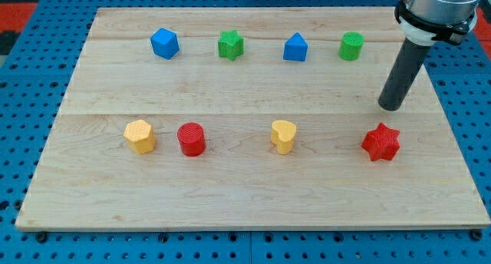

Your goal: Push the red star upwards slightly

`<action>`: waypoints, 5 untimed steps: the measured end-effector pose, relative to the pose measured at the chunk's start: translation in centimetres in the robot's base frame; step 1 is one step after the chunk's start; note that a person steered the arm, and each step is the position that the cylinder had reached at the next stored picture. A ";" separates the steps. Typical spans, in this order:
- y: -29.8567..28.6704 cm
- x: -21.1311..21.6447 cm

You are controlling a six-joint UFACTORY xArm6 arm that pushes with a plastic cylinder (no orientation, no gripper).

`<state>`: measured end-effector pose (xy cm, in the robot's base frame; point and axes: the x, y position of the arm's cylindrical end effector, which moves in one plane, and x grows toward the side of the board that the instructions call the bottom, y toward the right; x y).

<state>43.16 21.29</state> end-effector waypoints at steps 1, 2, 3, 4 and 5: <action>0.0 0.0; 0.0 0.7; 0.0 3.0; 0.0 4.5; 1.5 7.6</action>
<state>50.79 22.78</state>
